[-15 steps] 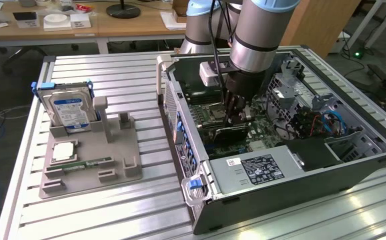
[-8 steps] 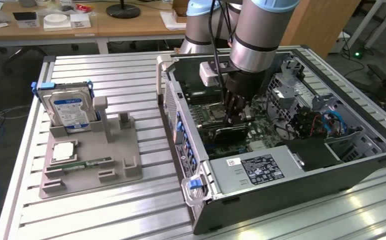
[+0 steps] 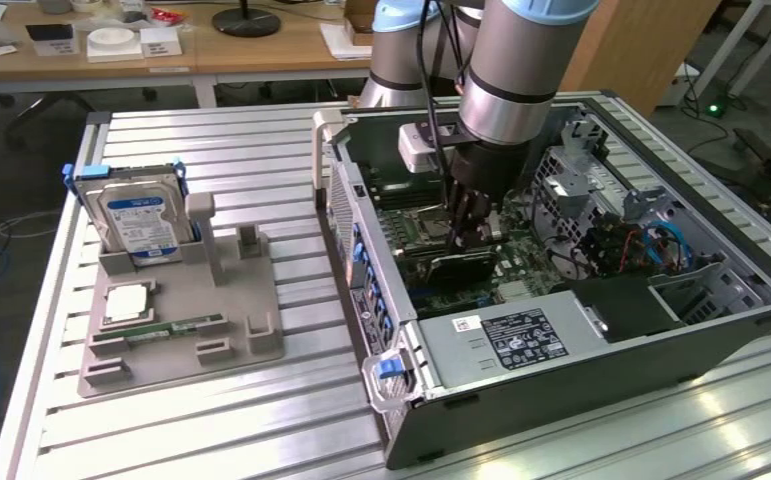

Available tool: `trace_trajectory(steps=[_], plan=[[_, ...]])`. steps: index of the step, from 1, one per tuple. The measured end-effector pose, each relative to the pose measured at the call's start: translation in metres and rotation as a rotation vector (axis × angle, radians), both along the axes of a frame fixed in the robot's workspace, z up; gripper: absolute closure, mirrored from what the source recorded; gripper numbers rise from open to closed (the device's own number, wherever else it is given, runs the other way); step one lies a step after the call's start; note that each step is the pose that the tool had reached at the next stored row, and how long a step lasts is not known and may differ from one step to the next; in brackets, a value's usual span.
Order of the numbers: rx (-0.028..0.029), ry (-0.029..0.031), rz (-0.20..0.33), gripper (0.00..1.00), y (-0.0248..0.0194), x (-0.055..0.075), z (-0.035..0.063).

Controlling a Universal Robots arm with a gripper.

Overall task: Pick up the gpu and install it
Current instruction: 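Press down on the gpu until it lock into place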

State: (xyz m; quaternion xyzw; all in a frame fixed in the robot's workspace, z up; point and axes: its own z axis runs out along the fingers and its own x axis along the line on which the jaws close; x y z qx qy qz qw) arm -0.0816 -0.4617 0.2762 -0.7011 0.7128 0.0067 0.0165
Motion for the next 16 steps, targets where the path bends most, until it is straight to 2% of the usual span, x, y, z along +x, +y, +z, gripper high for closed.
trace_trajectory(steps=[7, 10, 13, 16], plan=[[0.0000, -0.0008, 0.000, 0.89, 0.0000, -0.014, -0.0008], [-0.0001, -0.0006, 0.001, 0.89, 0.0003, -0.014, -0.0009], [-0.0002, -0.0008, 0.017, 0.89, 0.0039, -0.014, -0.0024], [-0.0009, -0.0005, 0.029, 0.89, 0.0048, -0.015, -0.0035]])
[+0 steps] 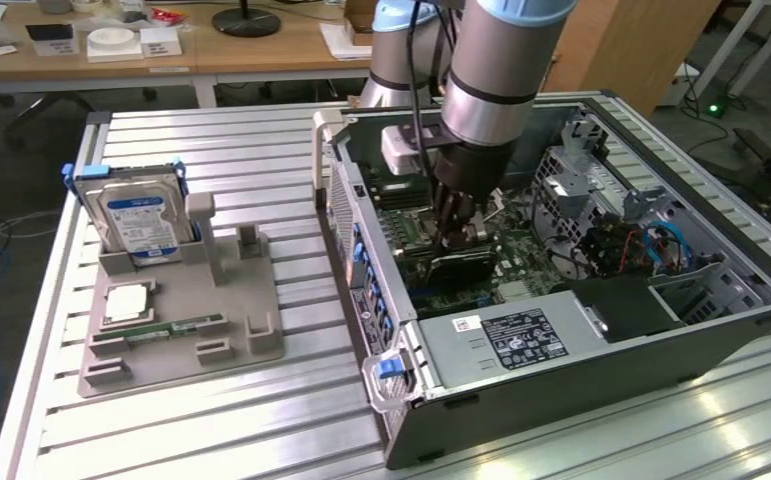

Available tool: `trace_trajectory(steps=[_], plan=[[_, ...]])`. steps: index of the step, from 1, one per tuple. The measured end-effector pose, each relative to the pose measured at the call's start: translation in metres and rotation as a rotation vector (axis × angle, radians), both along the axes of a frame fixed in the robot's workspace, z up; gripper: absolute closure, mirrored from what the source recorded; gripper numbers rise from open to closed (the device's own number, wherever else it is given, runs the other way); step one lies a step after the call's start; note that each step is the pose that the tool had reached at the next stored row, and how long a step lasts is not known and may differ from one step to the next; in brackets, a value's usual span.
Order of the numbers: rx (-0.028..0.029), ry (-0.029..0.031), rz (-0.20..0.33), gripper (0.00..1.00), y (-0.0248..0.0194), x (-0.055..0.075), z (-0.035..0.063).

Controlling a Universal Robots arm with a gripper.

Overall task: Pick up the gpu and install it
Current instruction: 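Press down on the gpu until it lock into place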

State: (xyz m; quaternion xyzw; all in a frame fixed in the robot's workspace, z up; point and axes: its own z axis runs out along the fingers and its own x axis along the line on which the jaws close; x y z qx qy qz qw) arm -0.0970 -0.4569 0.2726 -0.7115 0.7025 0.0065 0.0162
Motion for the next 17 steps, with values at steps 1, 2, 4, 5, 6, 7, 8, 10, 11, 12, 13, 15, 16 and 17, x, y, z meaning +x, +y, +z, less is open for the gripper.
trace_trajectory(steps=[1, 2, 4, 5, 6, 7, 8, 10, 11, 12, 13, 15, 16, 17], plan=[[-0.0009, 0.0002, 0.002, 0.89, 0.0001, -0.001, -0.0007], [-0.0017, 0.0005, 0.004, 0.89, 0.0001, -0.001, -0.0018], [-0.0014, 0.0005, 0.008, 0.89, 0.0008, -0.002, -0.0055], [-0.0015, 0.0006, 0.011, 0.89, 0.0012, -0.002, -0.0070], [-0.0018, 0.0006, 0.014, 0.89, 0.0018, -0.002, -0.0080], [-0.0024, 0.0009, 0.016, 0.89, 0.0021, -0.002, -0.0088], [-0.0030, 0.0013, 0.019, 0.89, 0.0023, -0.002, -0.0097], [-0.0027, 0.0024, 0.024, 0.89, 0.0023, -0.003, -0.0119], [-0.0023, 0.0021, 0.026, 0.89, 0.0024, -0.003, -0.0125], [-0.0019, 0.0018, 0.028, 0.89, 0.0024, -0.004, -0.0127], [-0.0017, 0.0019, 0.030, 0.89, 0.0025, -0.004, -0.0126], [0.0008, 0.0008, 0.032, 0.89, 0.0027, -0.004, -0.0105], [0.0009, 0.0003, 0.034, 0.89, 0.0027, -0.003, -0.0074], [-0.0009, 0.0014, 0.034, 0.89, 0.0025, -0.004, -0.0027]])
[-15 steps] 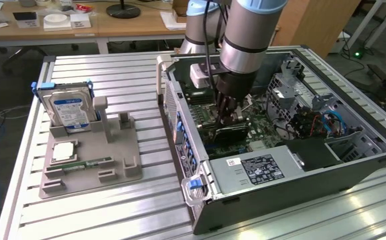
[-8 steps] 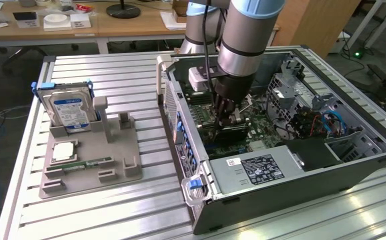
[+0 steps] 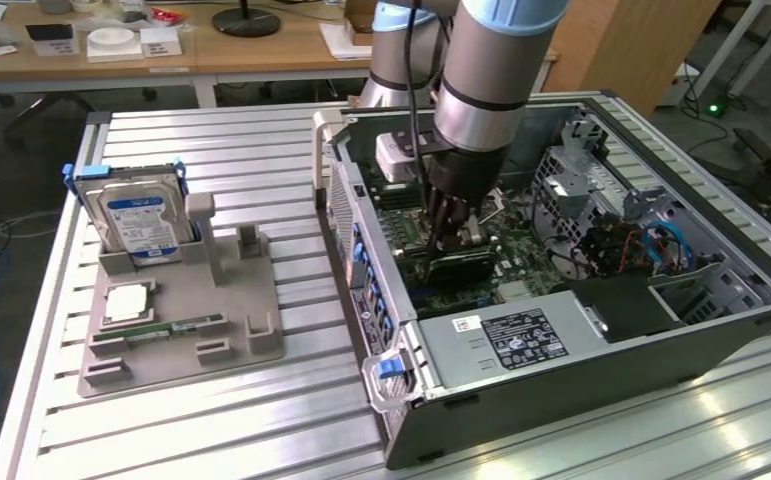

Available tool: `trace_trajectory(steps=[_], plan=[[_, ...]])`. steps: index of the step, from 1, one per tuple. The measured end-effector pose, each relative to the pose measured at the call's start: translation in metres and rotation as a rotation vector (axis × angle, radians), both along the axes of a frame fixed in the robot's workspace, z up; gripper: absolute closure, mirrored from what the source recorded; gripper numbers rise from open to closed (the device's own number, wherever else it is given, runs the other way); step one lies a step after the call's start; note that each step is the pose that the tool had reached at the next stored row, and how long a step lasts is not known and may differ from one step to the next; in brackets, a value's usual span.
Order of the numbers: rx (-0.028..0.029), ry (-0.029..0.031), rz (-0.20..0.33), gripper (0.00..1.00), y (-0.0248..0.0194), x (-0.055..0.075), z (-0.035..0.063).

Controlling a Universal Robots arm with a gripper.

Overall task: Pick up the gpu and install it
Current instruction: 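Press down on the gpu until it lock into place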

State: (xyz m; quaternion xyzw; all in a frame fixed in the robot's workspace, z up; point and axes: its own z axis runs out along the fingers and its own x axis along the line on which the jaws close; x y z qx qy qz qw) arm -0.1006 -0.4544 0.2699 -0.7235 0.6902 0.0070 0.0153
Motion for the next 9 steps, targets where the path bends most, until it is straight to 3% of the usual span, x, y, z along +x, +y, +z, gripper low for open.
trace_trajectory(steps=[3, 9], plan=[[-0.0005, 0.0002, 0.002, 0.89, 0.0000, 0.0000, 0.0074], [-0.0006, 0.0003, 0.009, 0.89, 0.0000, -0.0066, 0.0071]])
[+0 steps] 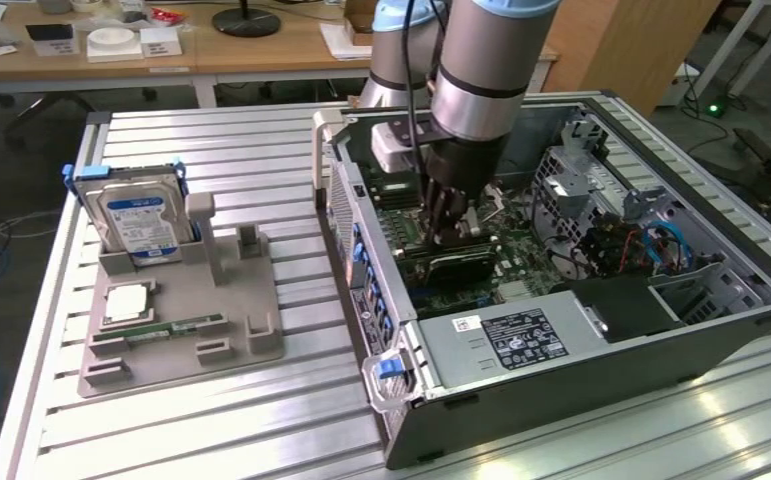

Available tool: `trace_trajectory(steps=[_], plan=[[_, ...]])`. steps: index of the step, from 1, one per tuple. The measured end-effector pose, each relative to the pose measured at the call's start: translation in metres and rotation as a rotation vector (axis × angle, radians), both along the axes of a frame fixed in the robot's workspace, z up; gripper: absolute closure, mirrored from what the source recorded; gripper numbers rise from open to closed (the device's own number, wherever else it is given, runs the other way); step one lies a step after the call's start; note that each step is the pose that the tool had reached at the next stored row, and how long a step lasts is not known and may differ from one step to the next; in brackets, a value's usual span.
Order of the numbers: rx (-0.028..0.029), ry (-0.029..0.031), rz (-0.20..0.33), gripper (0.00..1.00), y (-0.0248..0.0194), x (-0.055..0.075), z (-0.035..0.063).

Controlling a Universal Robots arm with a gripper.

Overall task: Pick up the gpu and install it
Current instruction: 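Press down on the gpu until it lock into place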

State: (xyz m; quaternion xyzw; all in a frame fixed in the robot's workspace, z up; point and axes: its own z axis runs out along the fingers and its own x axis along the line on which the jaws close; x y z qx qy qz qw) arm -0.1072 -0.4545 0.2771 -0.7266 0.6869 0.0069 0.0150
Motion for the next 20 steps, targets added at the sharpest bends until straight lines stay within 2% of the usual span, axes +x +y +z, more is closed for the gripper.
trace_trajectory(steps=[8, 20], plan=[[0.0000, 0.0000, 0.007, 0.89, 0.0000, -0.007, -0.0059], [-0.0001, 0.0002, 0.011, 0.89, 0.0000, -0.009, -0.0128]])
